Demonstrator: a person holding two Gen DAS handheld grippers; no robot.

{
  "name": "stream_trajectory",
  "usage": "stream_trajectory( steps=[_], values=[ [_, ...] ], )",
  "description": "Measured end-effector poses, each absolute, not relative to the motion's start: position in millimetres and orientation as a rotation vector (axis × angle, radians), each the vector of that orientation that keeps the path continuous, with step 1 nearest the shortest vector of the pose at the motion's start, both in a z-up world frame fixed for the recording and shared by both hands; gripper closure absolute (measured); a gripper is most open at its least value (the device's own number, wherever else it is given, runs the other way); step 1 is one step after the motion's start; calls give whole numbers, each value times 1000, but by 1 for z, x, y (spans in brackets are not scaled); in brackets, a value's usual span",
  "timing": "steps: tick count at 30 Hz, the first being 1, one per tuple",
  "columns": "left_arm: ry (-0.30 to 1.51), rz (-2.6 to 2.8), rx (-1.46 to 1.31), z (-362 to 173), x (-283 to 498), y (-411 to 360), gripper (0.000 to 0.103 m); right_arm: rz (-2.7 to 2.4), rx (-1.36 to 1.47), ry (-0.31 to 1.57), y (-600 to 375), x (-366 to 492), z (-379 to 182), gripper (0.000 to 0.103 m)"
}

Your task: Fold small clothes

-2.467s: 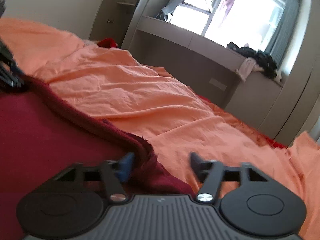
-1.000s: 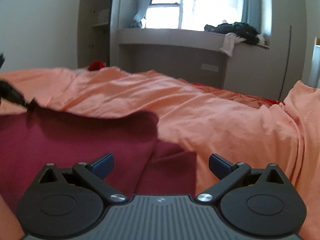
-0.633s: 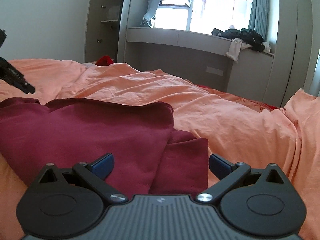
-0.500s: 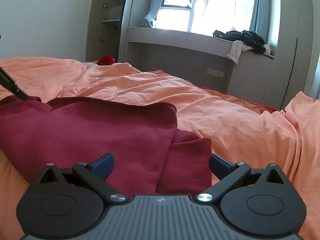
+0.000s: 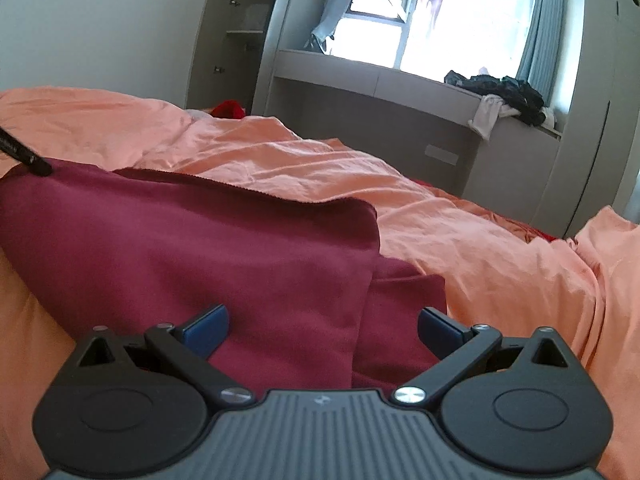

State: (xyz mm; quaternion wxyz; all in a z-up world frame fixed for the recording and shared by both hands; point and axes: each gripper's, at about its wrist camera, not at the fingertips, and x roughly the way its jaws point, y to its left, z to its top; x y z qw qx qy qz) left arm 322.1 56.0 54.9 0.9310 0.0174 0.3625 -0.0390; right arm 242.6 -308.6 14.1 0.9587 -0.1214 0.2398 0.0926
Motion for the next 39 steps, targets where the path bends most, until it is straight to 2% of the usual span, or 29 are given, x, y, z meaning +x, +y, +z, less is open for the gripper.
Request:
stream_trajectory(
  steps=[4,6,8,9,11,12,14,19,21,29,39],
  values=[
    [724,-71,42,53,320,50,94,164,-219,490,-313,239,14,0],
    [716,-65,38,55,316,48,84,154,-210,481,-314,235,13,0],
    [699,-53,31,57,307,46,66,144,-200,464,-315,232,15,0],
    [688,-52,31,58,304,45,61,137,-194,452,-315,229,16,0],
    [656,-46,24,62,291,42,44,127,-174,427,-315,225,18,0],
    [644,-41,16,64,286,41,40,124,-161,413,-315,224,20,0],
    [613,-41,-11,67,272,39,24,117,-138,381,-312,220,24,0],
    [538,-31,-57,71,236,31,4,99,-96,292,-302,211,34,0],
    [515,-38,-79,71,223,28,1,103,-77,262,-297,208,36,0],
    [527,-63,-188,60,198,32,1,144,-123,239,-260,205,27,0],
    [516,-135,-401,20,195,55,1,121,-145,227,-233,210,13,0]
  ],
)
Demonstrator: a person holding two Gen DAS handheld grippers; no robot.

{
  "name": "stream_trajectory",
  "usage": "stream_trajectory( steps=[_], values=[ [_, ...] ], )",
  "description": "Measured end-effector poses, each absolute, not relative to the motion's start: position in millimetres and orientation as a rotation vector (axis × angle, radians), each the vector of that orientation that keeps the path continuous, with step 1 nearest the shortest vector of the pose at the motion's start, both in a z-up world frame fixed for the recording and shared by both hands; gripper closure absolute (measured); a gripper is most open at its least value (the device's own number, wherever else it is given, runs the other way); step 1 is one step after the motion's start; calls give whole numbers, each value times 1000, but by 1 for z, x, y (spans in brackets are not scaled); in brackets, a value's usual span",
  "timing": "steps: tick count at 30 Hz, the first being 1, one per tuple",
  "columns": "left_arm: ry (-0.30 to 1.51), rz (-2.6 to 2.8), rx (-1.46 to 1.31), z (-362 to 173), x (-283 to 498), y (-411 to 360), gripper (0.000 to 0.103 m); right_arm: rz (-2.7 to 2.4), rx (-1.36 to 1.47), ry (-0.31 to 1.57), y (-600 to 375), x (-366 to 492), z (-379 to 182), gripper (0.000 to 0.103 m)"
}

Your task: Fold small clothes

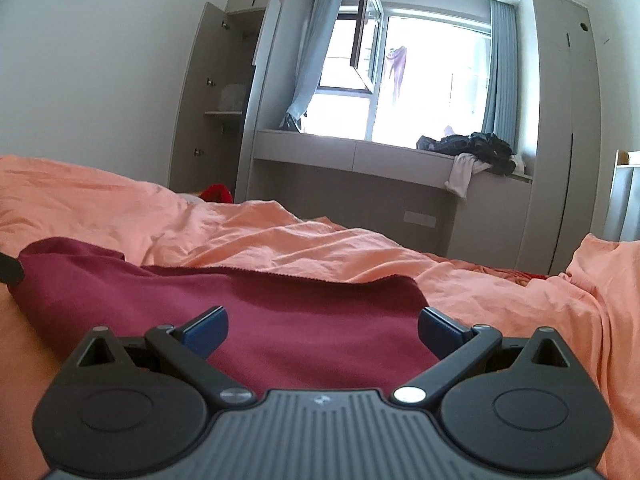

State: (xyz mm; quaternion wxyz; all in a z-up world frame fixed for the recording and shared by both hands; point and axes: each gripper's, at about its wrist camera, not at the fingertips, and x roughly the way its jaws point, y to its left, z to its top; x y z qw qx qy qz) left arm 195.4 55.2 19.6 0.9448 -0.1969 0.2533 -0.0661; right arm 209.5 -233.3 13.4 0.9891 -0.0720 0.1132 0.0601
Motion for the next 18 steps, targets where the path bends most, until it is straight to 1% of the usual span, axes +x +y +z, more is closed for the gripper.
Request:
stream_trajectory(
  steps=[3,8,18],
  values=[
    [513,-213,-457,5,199,58,1,111,-146,229,-231,213,10,0],
    [429,-244,-482,-11,199,56,1,98,-129,239,-229,221,6,0],
    [391,-258,-548,-23,195,66,1,139,-171,287,-212,230,-13,0]
  ],
)
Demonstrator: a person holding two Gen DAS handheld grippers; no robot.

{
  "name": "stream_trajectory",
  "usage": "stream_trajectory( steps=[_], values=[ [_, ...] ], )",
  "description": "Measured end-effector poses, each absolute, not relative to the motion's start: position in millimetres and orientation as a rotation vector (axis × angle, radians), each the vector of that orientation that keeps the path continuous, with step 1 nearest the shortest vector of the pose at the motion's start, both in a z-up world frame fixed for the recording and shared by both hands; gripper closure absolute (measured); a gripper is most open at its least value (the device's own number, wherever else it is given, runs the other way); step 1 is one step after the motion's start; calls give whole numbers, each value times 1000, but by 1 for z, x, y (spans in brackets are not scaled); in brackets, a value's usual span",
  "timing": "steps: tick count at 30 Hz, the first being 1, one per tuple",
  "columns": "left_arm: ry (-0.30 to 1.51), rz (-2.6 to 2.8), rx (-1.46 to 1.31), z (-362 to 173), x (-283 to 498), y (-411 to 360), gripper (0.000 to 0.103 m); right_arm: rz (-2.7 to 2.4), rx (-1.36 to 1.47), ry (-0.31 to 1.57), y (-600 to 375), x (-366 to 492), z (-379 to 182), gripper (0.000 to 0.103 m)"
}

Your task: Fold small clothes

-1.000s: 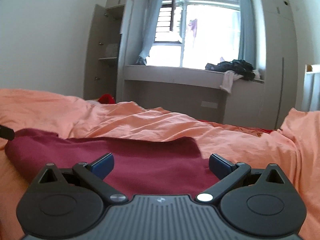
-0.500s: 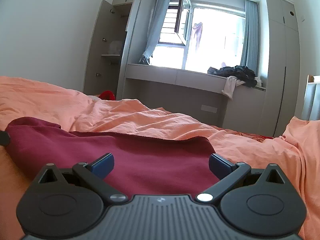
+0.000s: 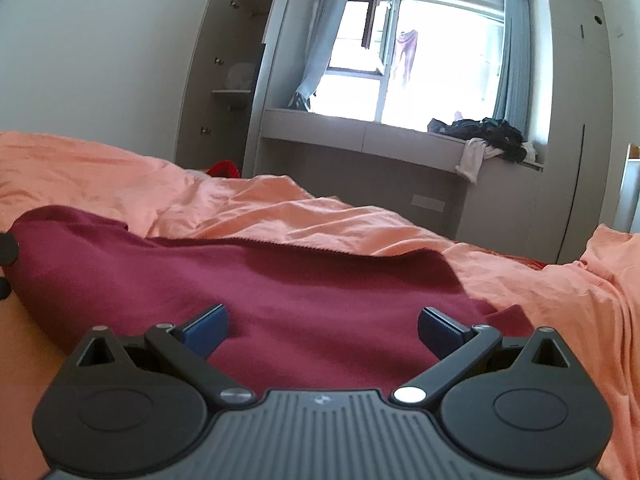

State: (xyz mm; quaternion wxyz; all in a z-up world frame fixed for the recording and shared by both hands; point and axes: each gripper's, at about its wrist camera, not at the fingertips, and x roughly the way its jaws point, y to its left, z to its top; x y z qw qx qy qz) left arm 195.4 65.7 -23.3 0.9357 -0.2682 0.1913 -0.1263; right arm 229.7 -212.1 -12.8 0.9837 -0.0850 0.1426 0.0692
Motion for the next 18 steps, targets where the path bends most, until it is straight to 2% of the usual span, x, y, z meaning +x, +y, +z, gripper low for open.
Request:
stream_trajectory(
  steps=[18],
  values=[
    [382,-254,-553,-24,194,65,1,141,-289,227,-191,222,-25,0]
  ],
)
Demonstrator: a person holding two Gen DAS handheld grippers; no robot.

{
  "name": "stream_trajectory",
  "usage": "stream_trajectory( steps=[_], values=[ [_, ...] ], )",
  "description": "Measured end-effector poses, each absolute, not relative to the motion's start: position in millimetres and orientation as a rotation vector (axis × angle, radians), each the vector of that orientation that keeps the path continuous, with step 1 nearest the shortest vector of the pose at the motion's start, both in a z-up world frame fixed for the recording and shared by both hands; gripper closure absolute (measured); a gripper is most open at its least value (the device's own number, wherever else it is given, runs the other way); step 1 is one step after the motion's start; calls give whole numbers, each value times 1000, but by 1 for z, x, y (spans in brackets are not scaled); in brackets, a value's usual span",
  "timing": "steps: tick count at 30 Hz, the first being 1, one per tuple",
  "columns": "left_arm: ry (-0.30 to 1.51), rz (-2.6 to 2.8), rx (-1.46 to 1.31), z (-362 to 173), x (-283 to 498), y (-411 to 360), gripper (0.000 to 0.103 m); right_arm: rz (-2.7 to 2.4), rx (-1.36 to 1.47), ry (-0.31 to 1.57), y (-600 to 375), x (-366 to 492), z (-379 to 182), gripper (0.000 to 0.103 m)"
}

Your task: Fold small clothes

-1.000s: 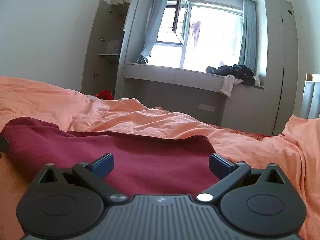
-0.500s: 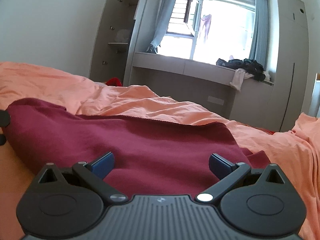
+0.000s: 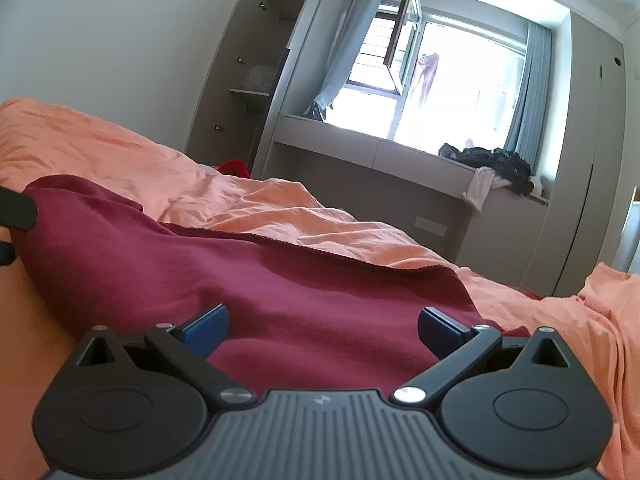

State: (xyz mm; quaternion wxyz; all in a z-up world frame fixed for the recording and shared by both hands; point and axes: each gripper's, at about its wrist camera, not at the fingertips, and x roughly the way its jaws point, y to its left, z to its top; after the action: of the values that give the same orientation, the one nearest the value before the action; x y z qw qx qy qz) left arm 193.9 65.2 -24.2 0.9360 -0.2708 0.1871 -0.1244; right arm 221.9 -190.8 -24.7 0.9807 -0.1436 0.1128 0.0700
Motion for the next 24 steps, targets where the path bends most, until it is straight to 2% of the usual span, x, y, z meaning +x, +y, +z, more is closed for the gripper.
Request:
stream_trajectory(
  steps=[6,12,24],
  values=[
    [390,-246,-576,-24,195,67,1,132,-310,214,-189,220,-26,0],
    [492,-132,-833,-15,213,78,1,135,-336,194,-185,218,-30,0],
    [549,-7,-745,-2,256,71,1,137,-346,195,-185,218,-32,0]
  ],
)
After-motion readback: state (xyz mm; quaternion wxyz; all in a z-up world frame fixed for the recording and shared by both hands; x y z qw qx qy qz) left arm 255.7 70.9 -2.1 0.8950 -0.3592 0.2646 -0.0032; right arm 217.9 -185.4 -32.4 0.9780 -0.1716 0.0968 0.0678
